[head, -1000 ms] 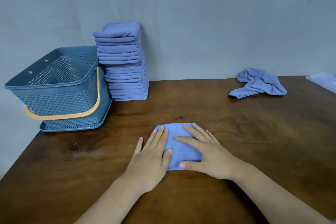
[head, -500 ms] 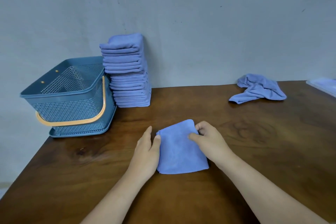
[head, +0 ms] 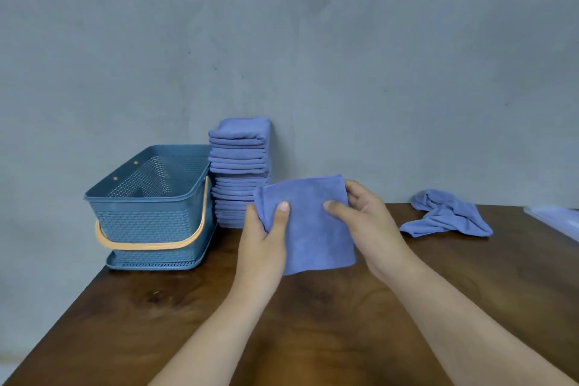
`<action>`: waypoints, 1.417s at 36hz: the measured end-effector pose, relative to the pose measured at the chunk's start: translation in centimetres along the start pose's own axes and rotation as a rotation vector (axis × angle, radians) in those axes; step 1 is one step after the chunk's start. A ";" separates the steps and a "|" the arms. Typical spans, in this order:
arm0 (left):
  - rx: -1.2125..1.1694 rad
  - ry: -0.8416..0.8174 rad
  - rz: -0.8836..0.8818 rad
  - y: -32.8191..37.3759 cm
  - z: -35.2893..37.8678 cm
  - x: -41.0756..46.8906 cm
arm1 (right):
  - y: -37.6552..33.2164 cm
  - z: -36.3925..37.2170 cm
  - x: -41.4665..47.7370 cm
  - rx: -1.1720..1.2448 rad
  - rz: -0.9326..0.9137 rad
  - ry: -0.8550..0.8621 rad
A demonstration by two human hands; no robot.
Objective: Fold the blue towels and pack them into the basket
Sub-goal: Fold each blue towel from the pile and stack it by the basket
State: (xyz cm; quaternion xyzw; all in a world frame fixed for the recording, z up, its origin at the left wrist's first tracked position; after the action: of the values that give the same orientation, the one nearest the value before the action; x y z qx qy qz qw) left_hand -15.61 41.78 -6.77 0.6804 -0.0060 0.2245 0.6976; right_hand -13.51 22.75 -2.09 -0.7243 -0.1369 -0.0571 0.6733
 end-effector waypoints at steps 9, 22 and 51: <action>0.465 0.108 0.233 5.5 -4.2 4.0 | -2.7 3.5 3.2 0.026 -0.104 0.018; 0.602 0.108 0.007 11.3 -8.3 27.1 | -8.7 9.9 25.0 -0.103 -0.186 0.040; 1.050 0.116 0.567 8.7 -3.6 29.3 | 2.1 4.2 31.0 -0.352 -0.069 0.050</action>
State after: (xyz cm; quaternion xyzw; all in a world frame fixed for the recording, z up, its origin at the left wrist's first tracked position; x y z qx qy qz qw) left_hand 6.86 53.96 10.38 0.8927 -0.0375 0.4113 0.1801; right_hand 16.24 30.56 3.77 -0.8242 -0.1328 -0.1211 0.5371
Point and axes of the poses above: each hand's wrist, its own x-axis towards the middle knuckle, its own z-axis out of the palm, y = z × x, the point moved 8 cm from there along x, towards the middle knuckle, and after that the axes turned 2 degrees about -y, right-handed, at the moved point
